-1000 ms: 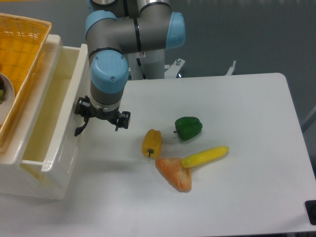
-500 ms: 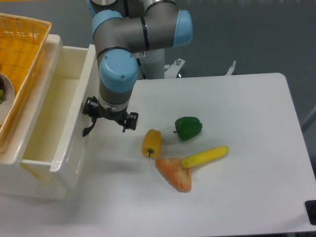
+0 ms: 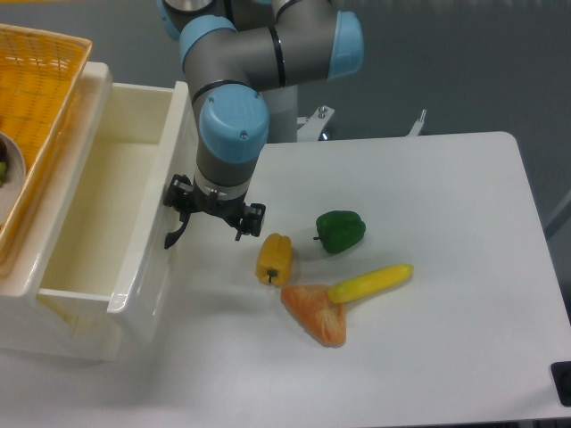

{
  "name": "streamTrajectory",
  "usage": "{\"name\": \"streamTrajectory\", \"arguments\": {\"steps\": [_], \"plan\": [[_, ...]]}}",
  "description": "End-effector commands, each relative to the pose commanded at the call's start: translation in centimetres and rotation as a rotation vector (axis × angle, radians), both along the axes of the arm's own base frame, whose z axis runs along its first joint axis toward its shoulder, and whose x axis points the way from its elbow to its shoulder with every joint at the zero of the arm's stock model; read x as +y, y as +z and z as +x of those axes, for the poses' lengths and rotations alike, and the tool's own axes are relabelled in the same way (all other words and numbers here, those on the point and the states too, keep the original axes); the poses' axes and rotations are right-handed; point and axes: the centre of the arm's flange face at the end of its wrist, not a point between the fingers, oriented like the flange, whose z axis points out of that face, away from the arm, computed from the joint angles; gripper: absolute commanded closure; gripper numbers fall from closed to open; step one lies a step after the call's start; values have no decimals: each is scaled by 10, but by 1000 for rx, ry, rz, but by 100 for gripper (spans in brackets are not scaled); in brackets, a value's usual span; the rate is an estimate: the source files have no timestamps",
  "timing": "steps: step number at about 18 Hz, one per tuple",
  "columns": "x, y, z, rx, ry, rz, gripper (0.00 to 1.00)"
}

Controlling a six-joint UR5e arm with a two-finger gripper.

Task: Slide open the top white drawer
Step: 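Pull the upper drawer outward from the cabinet by its handle, then continue pulling the drawer out to full extension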

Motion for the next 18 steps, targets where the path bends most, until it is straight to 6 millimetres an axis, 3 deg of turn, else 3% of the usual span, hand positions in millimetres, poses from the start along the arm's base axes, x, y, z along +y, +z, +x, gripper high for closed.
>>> {"name": "streamTrajectory", "arguments": {"steps": [18], "plan": [[-16, 2, -29, 12, 12, 3, 0]]}}
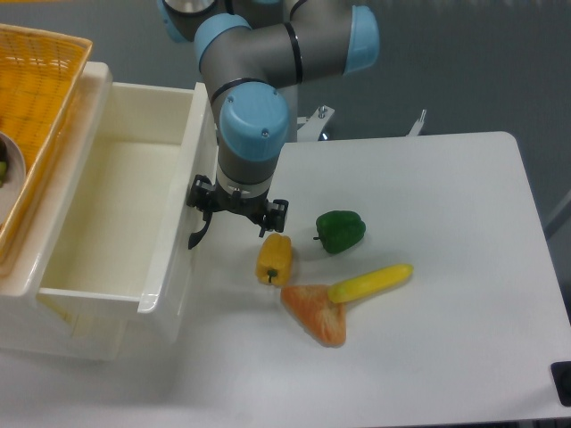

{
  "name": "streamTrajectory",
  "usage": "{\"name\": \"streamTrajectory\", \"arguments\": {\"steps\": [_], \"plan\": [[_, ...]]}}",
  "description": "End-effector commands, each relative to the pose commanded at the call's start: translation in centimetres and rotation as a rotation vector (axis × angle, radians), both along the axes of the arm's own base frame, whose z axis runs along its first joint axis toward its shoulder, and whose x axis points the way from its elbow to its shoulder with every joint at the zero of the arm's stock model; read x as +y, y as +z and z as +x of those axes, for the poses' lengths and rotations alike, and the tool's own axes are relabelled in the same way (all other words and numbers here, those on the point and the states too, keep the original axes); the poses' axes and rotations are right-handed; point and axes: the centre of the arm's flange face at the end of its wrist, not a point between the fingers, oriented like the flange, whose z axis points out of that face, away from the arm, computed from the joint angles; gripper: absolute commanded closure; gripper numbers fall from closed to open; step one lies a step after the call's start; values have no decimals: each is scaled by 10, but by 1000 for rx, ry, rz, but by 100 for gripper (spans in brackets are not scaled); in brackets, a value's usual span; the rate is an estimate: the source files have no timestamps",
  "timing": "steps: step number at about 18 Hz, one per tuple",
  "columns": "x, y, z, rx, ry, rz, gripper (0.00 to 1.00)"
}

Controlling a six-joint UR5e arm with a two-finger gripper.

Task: Slide open the top white drawer
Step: 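Continue pulling the drawer out to full extension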

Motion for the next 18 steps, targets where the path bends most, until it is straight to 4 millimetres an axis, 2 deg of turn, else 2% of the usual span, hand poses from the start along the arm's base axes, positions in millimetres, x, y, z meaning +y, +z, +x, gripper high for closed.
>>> {"name": "streamTrajectory", "arguments": {"steps": [10, 18], "plan": [[-8, 0, -11, 14, -20, -7, 0], [-3, -6, -6, -53, -9, 23, 0]]}}
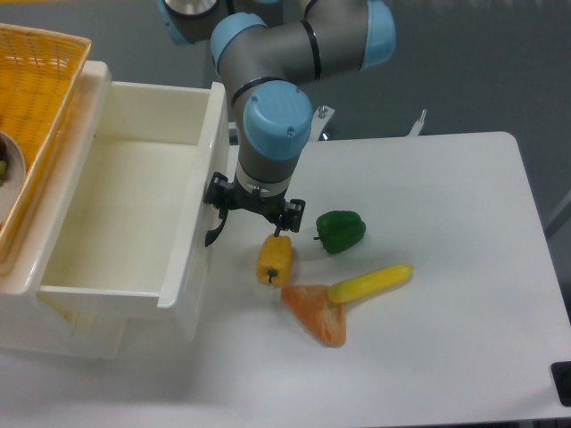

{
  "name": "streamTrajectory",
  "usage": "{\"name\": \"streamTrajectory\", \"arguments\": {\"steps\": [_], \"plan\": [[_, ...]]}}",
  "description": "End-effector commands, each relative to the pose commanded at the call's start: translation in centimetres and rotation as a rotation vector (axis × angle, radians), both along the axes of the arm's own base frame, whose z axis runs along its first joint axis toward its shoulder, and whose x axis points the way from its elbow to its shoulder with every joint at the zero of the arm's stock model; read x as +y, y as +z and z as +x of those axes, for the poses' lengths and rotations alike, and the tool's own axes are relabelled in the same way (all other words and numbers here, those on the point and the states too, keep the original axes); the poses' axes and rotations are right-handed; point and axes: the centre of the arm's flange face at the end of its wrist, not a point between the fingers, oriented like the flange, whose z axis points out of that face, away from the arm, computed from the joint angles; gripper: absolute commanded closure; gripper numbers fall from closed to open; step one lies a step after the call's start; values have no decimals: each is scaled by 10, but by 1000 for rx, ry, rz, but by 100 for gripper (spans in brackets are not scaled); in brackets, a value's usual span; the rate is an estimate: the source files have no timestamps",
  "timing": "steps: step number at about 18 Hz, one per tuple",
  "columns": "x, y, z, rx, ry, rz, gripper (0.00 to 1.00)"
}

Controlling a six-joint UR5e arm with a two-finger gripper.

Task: Slide open the top white drawer
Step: 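Continue pulling the drawer out to full extension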

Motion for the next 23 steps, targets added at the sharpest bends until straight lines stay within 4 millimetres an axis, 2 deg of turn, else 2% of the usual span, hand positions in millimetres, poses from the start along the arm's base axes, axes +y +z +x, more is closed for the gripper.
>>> {"name": "streamTrajectory", "arguments": {"steps": [13, 18, 23], "plan": [[-5, 4, -8, -8, 17, 14, 0], [-11, 11, -16, -49, 49, 27, 0], [-17, 9, -21, -78, 65, 21, 0]]}}
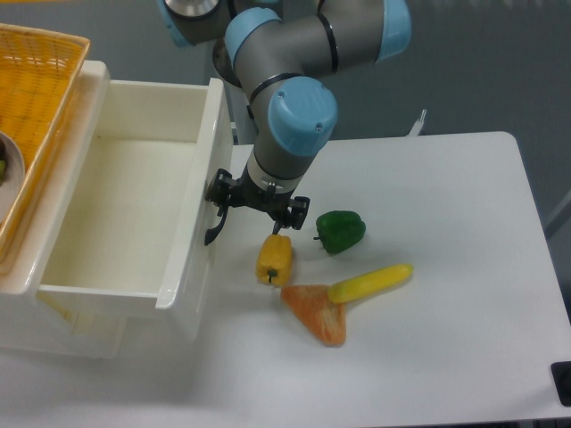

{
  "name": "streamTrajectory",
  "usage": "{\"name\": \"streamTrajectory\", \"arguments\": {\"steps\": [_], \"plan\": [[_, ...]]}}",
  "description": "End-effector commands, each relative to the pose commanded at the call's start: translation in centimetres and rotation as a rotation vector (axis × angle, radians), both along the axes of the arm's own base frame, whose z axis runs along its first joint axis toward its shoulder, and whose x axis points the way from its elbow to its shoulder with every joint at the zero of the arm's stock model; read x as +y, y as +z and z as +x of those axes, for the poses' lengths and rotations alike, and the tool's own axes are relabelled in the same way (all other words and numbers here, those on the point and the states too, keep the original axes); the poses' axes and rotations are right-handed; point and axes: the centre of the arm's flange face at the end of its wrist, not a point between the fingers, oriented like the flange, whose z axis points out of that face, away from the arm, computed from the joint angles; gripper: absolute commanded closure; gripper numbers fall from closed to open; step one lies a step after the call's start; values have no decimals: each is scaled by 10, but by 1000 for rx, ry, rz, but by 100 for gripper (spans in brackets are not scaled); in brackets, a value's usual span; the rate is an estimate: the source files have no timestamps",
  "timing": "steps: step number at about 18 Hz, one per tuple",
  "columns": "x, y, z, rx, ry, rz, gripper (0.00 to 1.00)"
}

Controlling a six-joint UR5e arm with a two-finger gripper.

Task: Slide open the top white drawer

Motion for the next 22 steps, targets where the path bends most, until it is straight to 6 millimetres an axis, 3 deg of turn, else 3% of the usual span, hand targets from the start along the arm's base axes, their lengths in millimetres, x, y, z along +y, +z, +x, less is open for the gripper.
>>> {"name": "streamTrajectory", "arguments": {"steps": [8, 14, 22], "plan": [[2, -5, 1, -36, 9, 12, 0], [0, 1, -6, 60, -58, 1, 0], [-20, 13, -42, 100, -85, 40, 0]]}}
